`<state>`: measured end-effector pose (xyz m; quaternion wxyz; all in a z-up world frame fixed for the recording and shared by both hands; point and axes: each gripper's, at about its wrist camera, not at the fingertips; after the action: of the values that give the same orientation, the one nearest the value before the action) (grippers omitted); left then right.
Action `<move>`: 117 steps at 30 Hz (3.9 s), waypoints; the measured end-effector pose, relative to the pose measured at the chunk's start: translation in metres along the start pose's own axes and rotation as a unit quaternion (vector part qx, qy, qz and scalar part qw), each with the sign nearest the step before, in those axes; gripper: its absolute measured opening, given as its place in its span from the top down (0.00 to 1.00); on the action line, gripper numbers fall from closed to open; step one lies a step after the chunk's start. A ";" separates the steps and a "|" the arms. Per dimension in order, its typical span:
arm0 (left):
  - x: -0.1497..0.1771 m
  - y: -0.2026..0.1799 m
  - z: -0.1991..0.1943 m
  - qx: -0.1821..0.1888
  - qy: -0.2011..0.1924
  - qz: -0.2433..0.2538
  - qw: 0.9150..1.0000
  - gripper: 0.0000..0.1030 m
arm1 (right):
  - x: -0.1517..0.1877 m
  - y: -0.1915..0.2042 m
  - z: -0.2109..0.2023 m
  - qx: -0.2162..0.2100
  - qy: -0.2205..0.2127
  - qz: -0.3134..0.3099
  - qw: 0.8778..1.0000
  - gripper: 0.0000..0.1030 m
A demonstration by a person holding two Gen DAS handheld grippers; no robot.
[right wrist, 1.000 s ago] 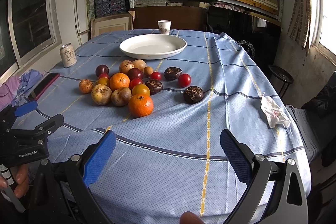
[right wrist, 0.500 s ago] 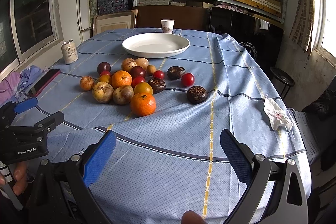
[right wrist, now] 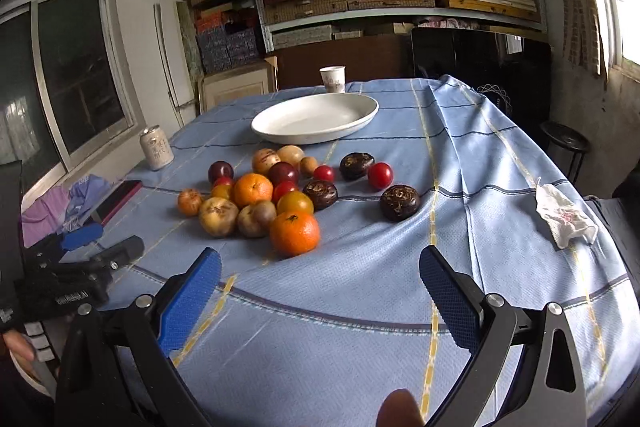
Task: Organize fruits
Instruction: 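Grasp the tangerine with the right tool while the left tool grasps the yellow-brown pear, then carry both fruits to the white plate and open both tools to release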
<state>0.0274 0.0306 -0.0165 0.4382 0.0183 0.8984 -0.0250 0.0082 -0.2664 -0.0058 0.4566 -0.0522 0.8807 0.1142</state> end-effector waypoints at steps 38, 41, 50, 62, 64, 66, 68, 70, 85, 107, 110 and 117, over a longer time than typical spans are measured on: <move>-0.038 -0.010 0.069 0.052 0.078 0.053 0.994 0.25 | -0.023 -0.005 0.107 -0.080 0.118 0.001 0.990 0.56; -0.041 -0.022 0.084 0.056 0.099 0.066 0.991 0.41 | -0.024 -0.010 0.104 -0.086 0.111 0.014 0.990 0.56; -0.047 -0.031 0.103 0.090 0.129 0.068 0.985 0.42 | -0.024 -0.020 0.098 -0.107 0.099 0.039 0.989 0.56; -0.051 -0.038 0.124 0.112 0.160 0.062 0.979 0.57 | -0.024 -0.025 0.097 -0.120 0.094 0.049 0.987 0.56; -0.050 -0.038 0.123 0.112 0.159 0.062 0.979 0.58 | -0.024 -0.025 0.097 -0.119 0.094 0.048 0.987 0.56; -0.049 -0.038 0.120 0.111 0.157 0.064 0.979 0.58 | -0.024 -0.025 0.097 -0.117 0.095 0.048 0.987 0.56; -0.049 -0.038 0.118 0.112 0.154 0.062 0.980 0.59 | -0.023 -0.025 0.098 -0.114 0.097 0.047 0.988 0.56; -0.048 -0.036 0.114 0.117 0.152 0.058 0.980 0.59 | -0.023 -0.025 0.099 -0.111 0.099 0.046 0.988 0.56; -0.124 -0.008 0.092 0.132 0.093 0.083 0.983 0.59 | -0.081 -0.015 0.100 -0.125 0.101 0.018 0.987 0.56; -0.239 -0.023 0.324 0.055 0.187 0.041 0.980 0.59 | -0.206 -0.044 0.314 -0.010 0.148 0.073 0.986 0.56; -0.240 -0.027 0.330 0.059 0.190 0.044 0.979 0.55 | -0.205 -0.049 0.326 -0.009 0.160 0.086 0.983 0.55; -0.249 -0.025 0.301 0.058 0.157 0.065 0.984 0.31 | -0.213 -0.049 0.306 -0.016 0.140 0.101 0.985 0.45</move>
<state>0.4165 -0.0156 -0.0044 0.2905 0.1062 0.9499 -0.0455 0.3839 -0.2406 -0.0099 0.3136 0.0144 0.9349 0.1655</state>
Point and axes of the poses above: each gripper's, at about its wrist camera, not at the fingertips, and z roughly the way its jaws point, y to its left, x to its underside
